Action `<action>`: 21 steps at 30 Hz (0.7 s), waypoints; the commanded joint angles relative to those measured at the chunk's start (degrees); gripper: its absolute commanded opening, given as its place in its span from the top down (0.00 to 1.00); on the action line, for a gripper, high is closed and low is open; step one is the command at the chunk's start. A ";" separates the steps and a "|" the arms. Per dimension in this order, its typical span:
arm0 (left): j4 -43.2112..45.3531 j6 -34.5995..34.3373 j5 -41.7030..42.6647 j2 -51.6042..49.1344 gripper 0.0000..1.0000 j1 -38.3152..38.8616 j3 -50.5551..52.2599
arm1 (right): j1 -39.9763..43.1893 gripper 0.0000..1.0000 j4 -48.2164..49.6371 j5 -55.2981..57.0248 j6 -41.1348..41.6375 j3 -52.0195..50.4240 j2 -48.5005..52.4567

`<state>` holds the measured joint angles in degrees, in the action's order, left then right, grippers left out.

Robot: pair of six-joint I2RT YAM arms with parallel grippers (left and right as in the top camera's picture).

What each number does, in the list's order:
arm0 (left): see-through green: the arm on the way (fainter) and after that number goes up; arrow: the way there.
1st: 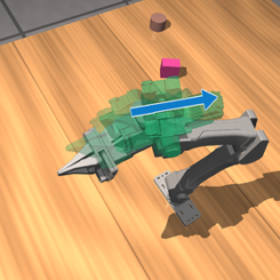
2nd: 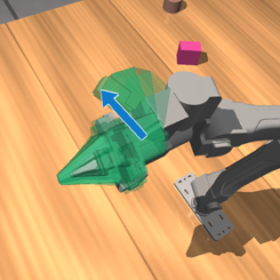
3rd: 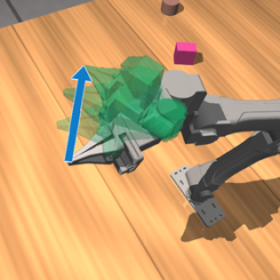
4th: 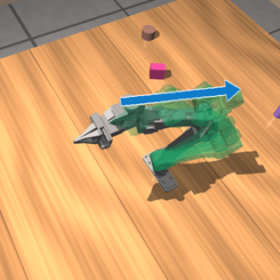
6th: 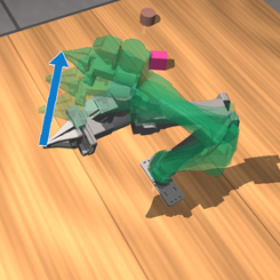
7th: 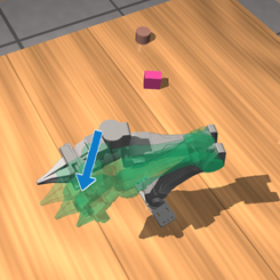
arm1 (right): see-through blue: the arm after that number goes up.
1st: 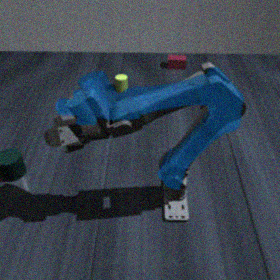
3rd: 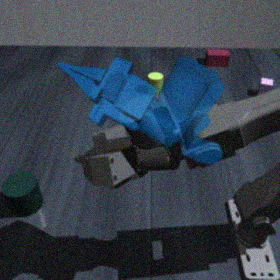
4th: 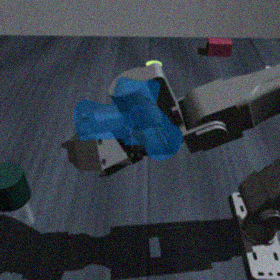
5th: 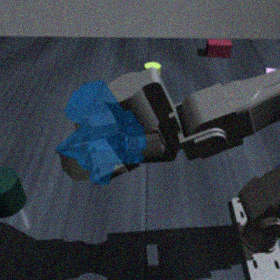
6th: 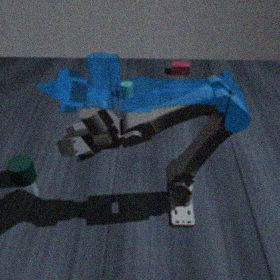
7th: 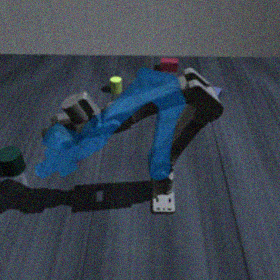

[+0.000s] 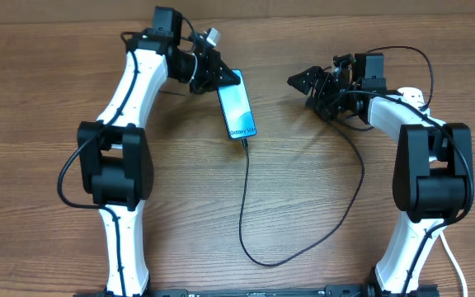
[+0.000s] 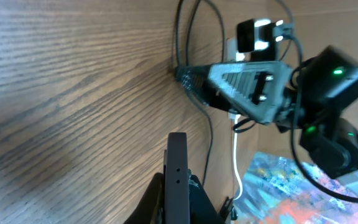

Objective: Plug charger to phone and switch on socket
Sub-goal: 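Lower the cabled phone with the left gripper toward the table, then lay the phone flat on the table with the left gripper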

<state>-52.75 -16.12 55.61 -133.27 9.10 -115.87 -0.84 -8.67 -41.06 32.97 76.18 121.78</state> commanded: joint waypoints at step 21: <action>-1.42 2.89 0.17 -9.11 0.96 4.48 -0.85 | -0.04 0.00 0.11 1.16 -0.48 0.35 -0.46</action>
<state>-54.04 -14.41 55.20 -142.21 13.47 -115.87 -0.84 -8.64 -40.56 32.97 76.18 121.78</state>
